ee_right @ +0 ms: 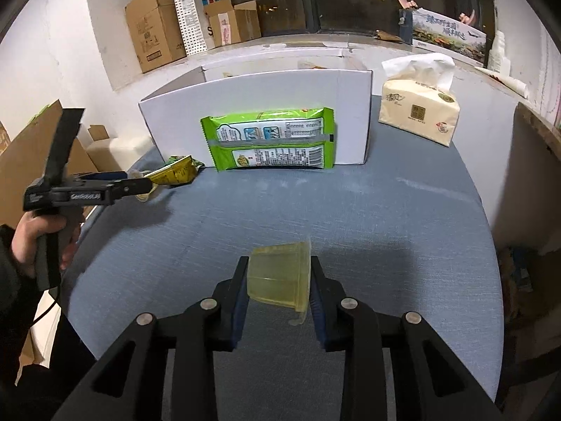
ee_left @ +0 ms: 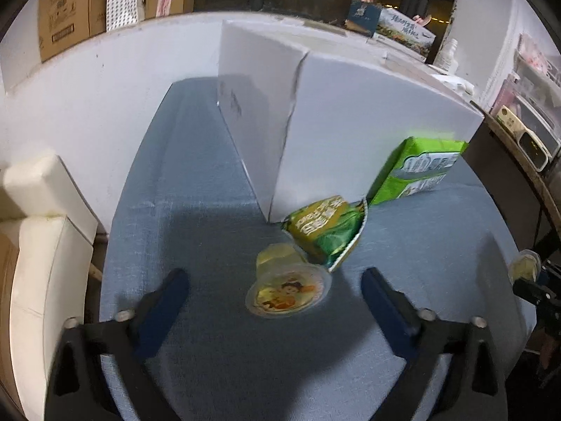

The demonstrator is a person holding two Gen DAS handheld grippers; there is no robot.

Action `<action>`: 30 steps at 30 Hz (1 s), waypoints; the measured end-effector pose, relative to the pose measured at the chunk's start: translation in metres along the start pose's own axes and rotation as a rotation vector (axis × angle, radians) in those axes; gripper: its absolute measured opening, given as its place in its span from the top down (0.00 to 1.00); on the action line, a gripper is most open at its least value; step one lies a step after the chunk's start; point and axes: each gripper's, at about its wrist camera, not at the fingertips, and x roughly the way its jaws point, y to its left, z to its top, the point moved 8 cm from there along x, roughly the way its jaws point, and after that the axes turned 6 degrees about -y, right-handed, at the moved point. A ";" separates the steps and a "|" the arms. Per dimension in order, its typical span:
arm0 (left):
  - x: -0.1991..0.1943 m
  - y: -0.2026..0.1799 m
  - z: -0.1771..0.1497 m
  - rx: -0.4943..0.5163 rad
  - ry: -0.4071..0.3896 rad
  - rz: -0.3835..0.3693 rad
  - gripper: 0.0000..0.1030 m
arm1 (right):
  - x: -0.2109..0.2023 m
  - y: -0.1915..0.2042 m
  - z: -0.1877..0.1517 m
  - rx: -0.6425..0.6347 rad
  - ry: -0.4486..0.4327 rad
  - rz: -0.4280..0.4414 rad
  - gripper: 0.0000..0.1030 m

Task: Organize snacks
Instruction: 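Grasp the cartoon jelly cup with the left gripper while the right drops its cup in the box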

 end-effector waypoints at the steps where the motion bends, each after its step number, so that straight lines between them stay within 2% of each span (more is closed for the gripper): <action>1: 0.002 -0.002 -0.002 0.022 0.009 -0.001 0.39 | 0.001 0.001 0.000 -0.004 0.001 0.001 0.67; 2: 0.002 -0.005 -0.002 0.031 0.009 -0.020 0.51 | 0.002 0.002 0.000 -0.006 0.004 0.002 0.67; 3: 0.000 -0.009 -0.003 0.041 0.008 -0.032 0.52 | 0.002 0.003 -0.001 -0.008 0.006 0.004 0.67; 5: -0.003 -0.011 -0.004 0.051 0.002 -0.006 0.52 | 0.003 0.004 -0.001 -0.012 0.010 0.008 0.67; 8: -0.016 -0.016 -0.004 0.006 -0.025 -0.057 0.52 | 0.005 0.006 -0.001 -0.013 0.013 0.014 0.67; 10: -0.027 -0.019 -0.003 0.004 -0.043 -0.054 0.52 | 0.006 0.009 0.002 -0.010 0.012 0.026 0.67; 14: -0.062 -0.032 0.011 0.004 -0.128 -0.120 0.52 | 0.005 0.017 0.012 -0.012 -0.002 0.054 0.67; 17: -0.090 -0.040 0.039 -0.011 -0.214 -0.174 0.52 | 0.003 0.022 0.031 0.013 -0.024 0.100 0.67; 21: -0.116 -0.052 0.088 0.011 -0.310 -0.223 0.52 | -0.002 0.026 0.076 0.013 -0.092 0.125 0.67; 23: -0.118 -0.056 0.118 0.018 -0.341 -0.223 0.52 | -0.007 0.028 0.103 0.022 -0.142 0.149 0.67; 25: -0.110 -0.059 0.148 0.021 -0.350 -0.222 0.52 | -0.006 0.025 0.140 0.050 -0.185 0.180 0.67; 30: -0.070 -0.063 0.198 0.035 -0.320 -0.175 0.52 | 0.023 0.010 0.203 0.106 -0.196 0.168 0.67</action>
